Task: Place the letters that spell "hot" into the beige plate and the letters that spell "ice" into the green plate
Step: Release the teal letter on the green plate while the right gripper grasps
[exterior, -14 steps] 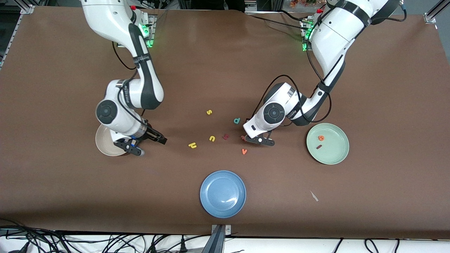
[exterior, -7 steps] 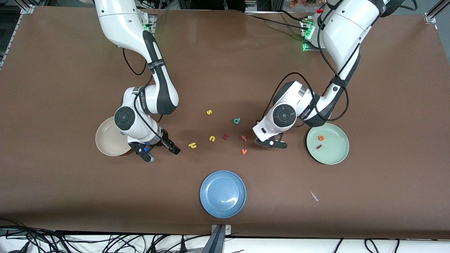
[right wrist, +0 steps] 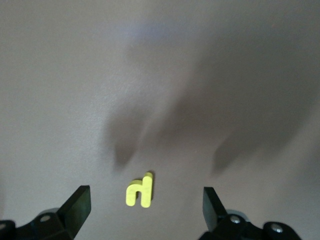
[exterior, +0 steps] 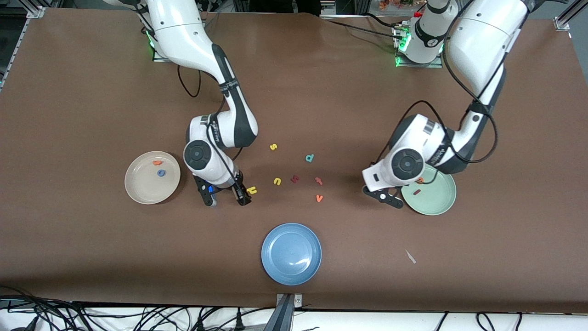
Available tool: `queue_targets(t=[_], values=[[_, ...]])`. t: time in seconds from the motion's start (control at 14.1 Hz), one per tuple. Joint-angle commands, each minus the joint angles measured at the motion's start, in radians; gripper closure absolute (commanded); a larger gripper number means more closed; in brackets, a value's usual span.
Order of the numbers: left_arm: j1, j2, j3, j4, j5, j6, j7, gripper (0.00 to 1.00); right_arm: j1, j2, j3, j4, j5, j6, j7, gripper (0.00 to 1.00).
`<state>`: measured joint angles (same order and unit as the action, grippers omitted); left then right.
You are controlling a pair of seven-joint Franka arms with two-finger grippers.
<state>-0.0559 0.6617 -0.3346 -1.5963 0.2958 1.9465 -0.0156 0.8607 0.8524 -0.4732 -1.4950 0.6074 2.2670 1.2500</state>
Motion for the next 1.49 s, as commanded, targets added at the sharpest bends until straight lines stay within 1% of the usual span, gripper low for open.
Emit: queue_targets(t=[0.0, 0.21, 0.36, 0.5, 0.64, 0.71, 0.78, 1.0, 1.14, 1.28, 1.42], values=[[0.048, -0.021, -0.003, -0.010, 0.042, -0.029, 0.141, 1.00, -0.005, 0.053, -0.012, 0.070, 0.012, -0.009, 0.060, 0.01], [0.100, -0.019, -0.003, -0.010, 0.123, -0.029, 0.235, 1.00, -0.003, 0.103, -0.012, 0.123, 0.012, -0.009, 0.097, 0.04], [0.128, -0.016, -0.003, -0.011, 0.134, -0.026, 0.281, 1.00, -0.003, 0.126, -0.012, 0.148, 0.012, -0.009, 0.118, 0.05], [0.142, 0.001, -0.003, -0.013, 0.134, -0.017, 0.295, 1.00, -0.003, 0.128, -0.012, 0.148, 0.012, -0.009, 0.117, 0.10], [0.145, 0.031, -0.001, -0.020, 0.152, 0.000, 0.296, 1.00, -0.003, 0.129, -0.012, 0.148, 0.012, -0.009, 0.117, 0.21], [0.154, 0.038, -0.001, -0.027, 0.192, 0.020, 0.298, 1.00, -0.003, 0.129, -0.010, 0.150, 0.014, -0.009, 0.117, 0.28], [0.163, 0.041, -0.003, -0.027, 0.218, 0.023, 0.298, 1.00, -0.003, 0.129, -0.001, 0.148, 0.012, -0.009, 0.115, 0.37], [0.171, 0.052, -0.003, -0.028, 0.223, 0.029, 0.306, 1.00, -0.005, 0.129, 0.004, 0.148, 0.012, -0.009, 0.115, 0.65], [0.172, 0.070, -0.001, -0.054, 0.223, 0.093, 0.307, 1.00, -0.005, 0.129, 0.005, 0.148, 0.012, -0.009, 0.112, 0.80], [0.185, 0.072, -0.003, -0.060, 0.223, 0.114, 0.321, 1.00, -0.005, 0.129, 0.005, 0.150, 0.012, -0.007, 0.103, 0.91], [0.189, 0.070, -0.001, -0.060, 0.224, 0.114, 0.362, 1.00, -0.005, 0.129, 0.005, 0.150, 0.011, -0.009, 0.095, 0.99]])
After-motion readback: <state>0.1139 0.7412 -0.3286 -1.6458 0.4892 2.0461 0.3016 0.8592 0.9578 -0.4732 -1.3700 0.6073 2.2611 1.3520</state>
